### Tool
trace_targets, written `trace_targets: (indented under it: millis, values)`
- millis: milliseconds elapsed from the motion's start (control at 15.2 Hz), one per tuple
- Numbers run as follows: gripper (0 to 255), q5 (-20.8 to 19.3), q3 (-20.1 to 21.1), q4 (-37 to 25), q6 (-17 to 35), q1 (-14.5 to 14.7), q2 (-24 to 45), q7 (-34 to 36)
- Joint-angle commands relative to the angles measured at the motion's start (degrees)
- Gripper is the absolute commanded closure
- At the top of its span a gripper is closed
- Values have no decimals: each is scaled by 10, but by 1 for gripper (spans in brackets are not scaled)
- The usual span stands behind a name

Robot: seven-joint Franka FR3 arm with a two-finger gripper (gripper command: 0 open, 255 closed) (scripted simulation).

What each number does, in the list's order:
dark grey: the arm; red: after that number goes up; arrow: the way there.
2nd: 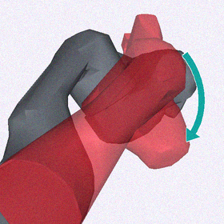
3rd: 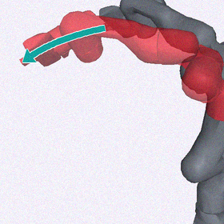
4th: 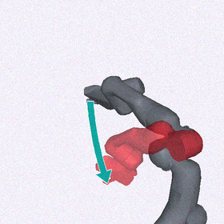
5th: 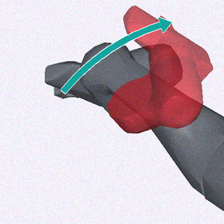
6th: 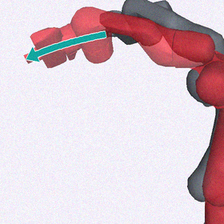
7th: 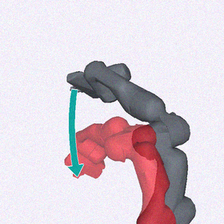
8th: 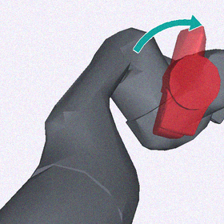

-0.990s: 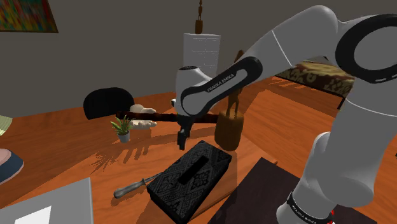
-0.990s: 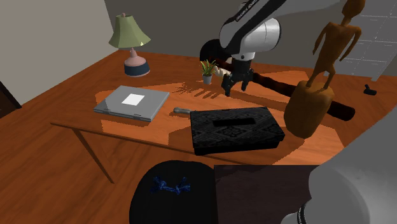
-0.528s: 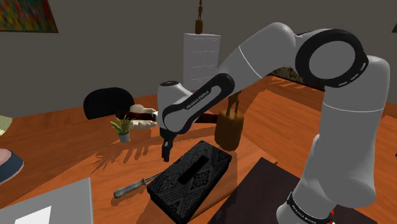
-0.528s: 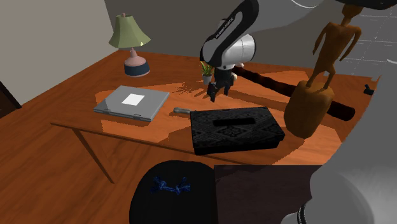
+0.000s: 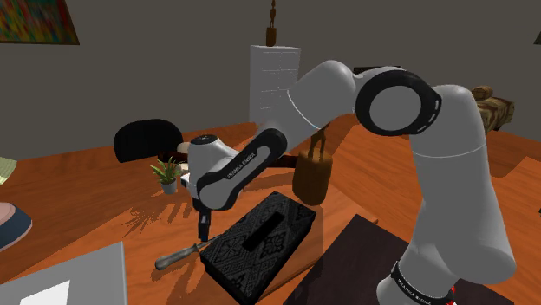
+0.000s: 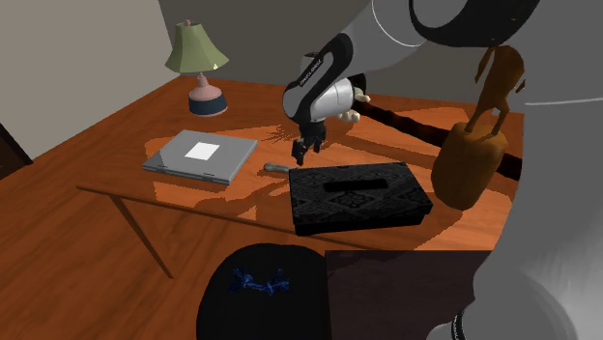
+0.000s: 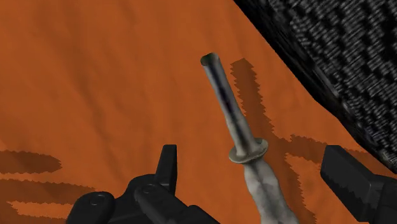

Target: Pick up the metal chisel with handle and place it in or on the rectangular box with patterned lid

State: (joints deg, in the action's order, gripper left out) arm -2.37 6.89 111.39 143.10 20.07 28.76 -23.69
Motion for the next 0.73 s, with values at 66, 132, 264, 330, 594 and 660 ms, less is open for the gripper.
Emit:
trace_targets:
  millis: [66, 132, 264, 330, 594, 660]
  values:
    - [0, -14, 7, -55, 7, 18, 56, -9]
    - [0, -16, 7, -61, 8, 20, 63, -10]
    - [0, -18, 6, -65, 17, 22, 76, -9]
    - [0, -18, 5, -67, 21, 23, 82, -9]
    - [0, -22, 1, -77, 41, 26, 112, -7]
    - [0, -22, 1, -77, 41, 26, 112, -7]
